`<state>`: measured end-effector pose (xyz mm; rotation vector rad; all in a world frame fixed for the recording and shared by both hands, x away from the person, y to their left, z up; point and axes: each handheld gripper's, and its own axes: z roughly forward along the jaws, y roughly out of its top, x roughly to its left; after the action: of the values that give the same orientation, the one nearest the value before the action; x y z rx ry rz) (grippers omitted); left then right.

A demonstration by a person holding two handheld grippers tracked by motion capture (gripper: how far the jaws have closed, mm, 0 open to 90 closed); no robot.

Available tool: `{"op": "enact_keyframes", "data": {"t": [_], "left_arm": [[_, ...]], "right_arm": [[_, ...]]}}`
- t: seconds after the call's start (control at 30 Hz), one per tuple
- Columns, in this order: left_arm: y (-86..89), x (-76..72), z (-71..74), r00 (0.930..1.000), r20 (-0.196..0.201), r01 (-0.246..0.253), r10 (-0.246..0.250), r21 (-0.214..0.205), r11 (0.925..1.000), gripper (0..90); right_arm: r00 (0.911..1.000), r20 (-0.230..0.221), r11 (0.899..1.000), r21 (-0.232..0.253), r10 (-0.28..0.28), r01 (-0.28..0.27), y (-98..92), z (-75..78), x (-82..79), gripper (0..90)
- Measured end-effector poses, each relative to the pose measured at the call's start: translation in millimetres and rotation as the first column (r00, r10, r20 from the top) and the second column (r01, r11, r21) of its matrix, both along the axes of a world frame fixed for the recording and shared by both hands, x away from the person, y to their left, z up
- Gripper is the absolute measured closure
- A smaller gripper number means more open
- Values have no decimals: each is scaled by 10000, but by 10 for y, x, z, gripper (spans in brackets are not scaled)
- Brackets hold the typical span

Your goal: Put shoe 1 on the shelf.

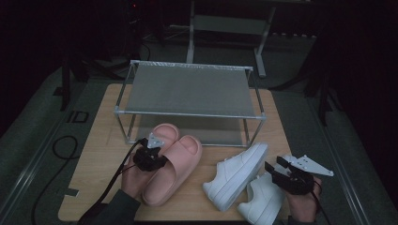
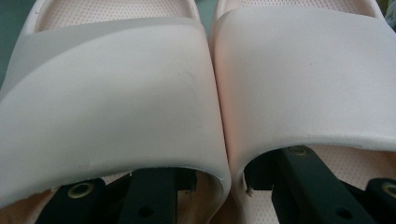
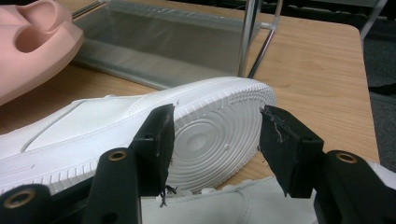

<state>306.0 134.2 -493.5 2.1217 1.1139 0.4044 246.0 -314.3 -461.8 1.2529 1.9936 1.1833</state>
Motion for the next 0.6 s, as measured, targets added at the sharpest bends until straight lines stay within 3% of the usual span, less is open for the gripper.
{"op": "enact_keyframes", "data": {"t": [0.6], "left_arm": [[-30,242,7,9992,353,169,-172,84,9998,695]], "right_arm": [[10000,-56,10000,-9,-22,22,-5,-11,2,446]]}}
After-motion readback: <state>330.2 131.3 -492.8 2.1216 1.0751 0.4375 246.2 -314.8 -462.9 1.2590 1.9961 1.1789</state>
